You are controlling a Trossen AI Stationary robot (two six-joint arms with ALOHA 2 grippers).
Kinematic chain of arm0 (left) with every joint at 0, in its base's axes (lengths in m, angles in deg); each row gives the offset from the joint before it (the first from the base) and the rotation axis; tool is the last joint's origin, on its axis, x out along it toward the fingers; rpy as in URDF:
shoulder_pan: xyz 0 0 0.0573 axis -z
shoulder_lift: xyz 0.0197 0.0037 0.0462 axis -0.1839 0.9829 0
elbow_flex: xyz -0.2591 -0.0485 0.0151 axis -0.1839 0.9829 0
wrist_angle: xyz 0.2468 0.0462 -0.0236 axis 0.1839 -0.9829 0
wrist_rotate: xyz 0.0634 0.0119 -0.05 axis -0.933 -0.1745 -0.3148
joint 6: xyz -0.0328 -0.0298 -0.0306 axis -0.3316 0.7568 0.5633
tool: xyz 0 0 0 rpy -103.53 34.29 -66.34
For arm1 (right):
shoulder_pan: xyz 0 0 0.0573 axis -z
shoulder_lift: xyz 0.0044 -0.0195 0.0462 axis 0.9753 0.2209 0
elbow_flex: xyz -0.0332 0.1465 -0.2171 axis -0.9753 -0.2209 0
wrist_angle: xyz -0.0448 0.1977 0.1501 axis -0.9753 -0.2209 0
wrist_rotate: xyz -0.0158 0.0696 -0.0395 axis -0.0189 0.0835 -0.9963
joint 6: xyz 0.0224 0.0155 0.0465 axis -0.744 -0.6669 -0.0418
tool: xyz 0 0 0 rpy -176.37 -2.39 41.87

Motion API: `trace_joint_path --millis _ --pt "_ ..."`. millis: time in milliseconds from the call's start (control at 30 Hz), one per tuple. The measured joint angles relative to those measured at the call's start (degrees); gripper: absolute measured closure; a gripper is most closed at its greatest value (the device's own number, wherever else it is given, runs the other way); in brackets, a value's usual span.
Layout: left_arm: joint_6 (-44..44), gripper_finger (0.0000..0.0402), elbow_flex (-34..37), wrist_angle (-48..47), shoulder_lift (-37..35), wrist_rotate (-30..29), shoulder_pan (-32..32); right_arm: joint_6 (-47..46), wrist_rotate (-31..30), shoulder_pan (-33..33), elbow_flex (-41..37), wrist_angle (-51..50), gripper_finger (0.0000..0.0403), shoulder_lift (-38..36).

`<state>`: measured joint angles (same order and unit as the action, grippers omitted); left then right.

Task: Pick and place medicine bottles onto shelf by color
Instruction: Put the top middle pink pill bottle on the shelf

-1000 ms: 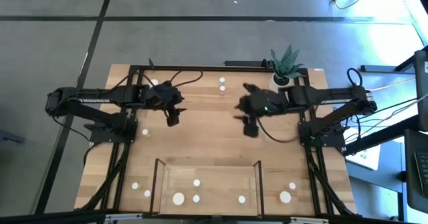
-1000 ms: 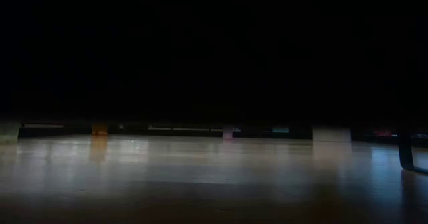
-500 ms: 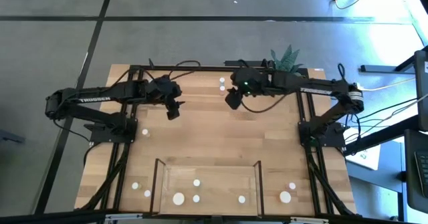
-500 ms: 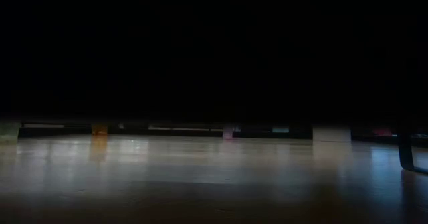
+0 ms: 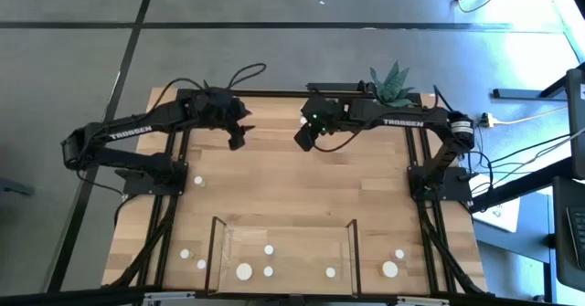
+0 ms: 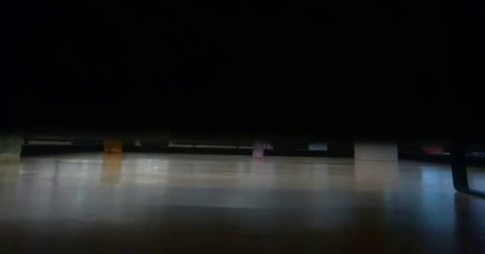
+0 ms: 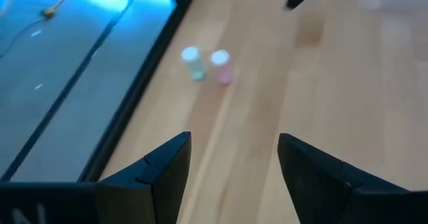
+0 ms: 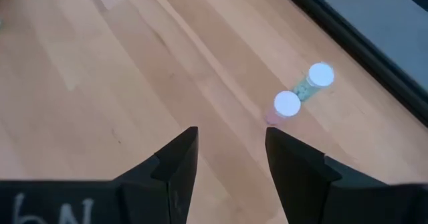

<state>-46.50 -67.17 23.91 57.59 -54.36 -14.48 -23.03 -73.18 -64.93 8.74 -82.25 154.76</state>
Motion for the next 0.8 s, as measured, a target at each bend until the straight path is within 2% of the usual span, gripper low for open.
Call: trace_joint_path --millis 233,800 --pt "-5.0 0.0184 0.0 0.1 0.0 1.3 -2.5 -0.1 0.0 0.0 0.0 0.8 0.0226 0.3" --pt "-3.2 0.0184 0.0 0.0 0.0 1.0 -2.6 -1.6 0.0 0.0 0.0 3.1 0.0226 0.3"
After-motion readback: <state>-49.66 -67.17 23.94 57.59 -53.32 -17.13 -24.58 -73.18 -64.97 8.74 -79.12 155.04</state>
